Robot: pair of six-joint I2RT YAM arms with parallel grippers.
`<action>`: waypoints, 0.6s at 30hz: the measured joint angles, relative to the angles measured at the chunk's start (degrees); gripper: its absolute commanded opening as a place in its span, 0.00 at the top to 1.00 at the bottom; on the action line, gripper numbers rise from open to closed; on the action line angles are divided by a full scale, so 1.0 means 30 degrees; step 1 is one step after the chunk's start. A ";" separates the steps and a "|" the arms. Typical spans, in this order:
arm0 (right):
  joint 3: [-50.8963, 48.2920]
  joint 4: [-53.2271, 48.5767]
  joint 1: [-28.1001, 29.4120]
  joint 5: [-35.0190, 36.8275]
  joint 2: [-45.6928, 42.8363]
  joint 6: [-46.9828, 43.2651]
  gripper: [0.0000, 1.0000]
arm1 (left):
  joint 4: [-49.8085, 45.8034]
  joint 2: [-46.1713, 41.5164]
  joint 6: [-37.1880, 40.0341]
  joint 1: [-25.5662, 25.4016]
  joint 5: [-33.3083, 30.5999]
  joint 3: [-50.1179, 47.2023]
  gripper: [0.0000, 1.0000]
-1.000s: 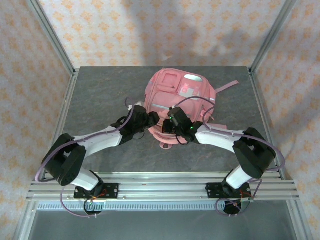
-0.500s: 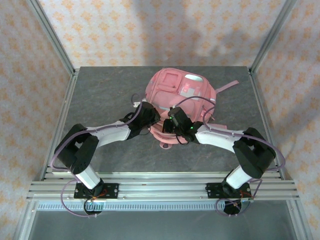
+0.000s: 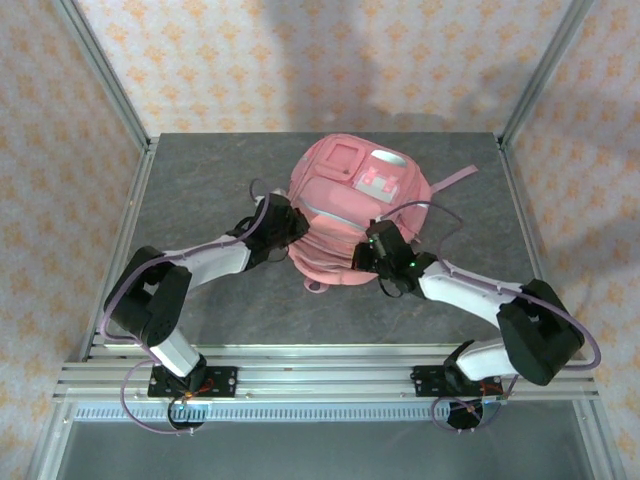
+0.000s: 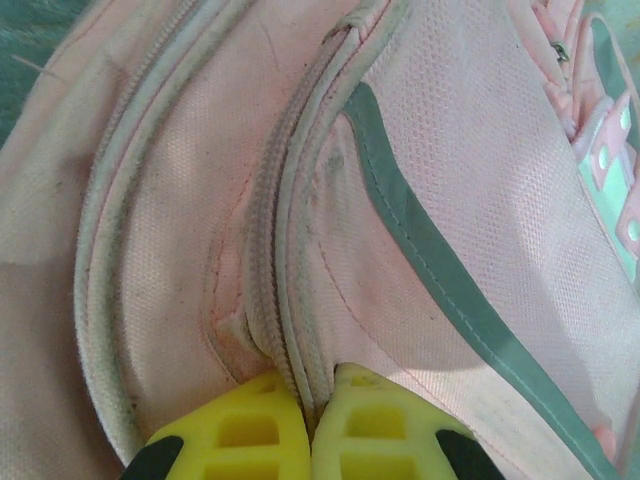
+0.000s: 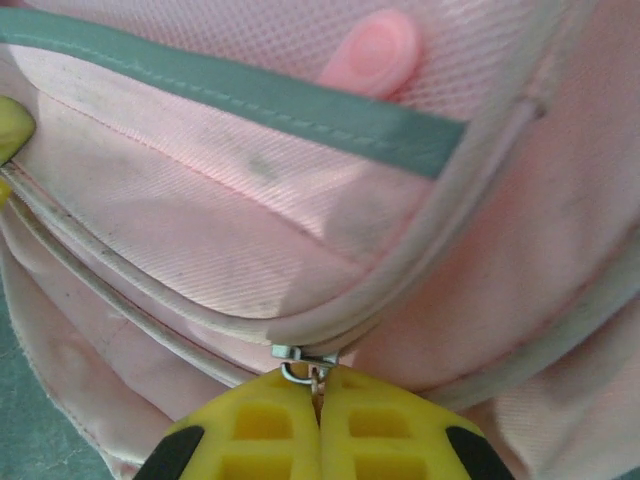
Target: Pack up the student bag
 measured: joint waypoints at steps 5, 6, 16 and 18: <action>0.0554 0.0117 0.0539 0.0015 0.0510 0.0022 1.00 | -0.1566 0.0131 0.0998 0.0495 0.0299 0.1231 1.00; 0.0845 0.0109 0.0736 0.0058 0.0852 0.0022 1.00 | -0.1938 0.0226 0.1180 0.0663 0.0248 0.1610 1.00; 0.3920 0.0656 0.2310 -0.0568 0.4488 0.0175 1.00 | -0.2754 -0.0619 0.1668 0.1537 -0.0954 0.2361 0.45; 0.3956 0.0663 0.2310 -0.0641 0.4670 0.0168 1.00 | -0.2674 -0.1392 0.1443 0.0984 -0.1027 0.1428 0.44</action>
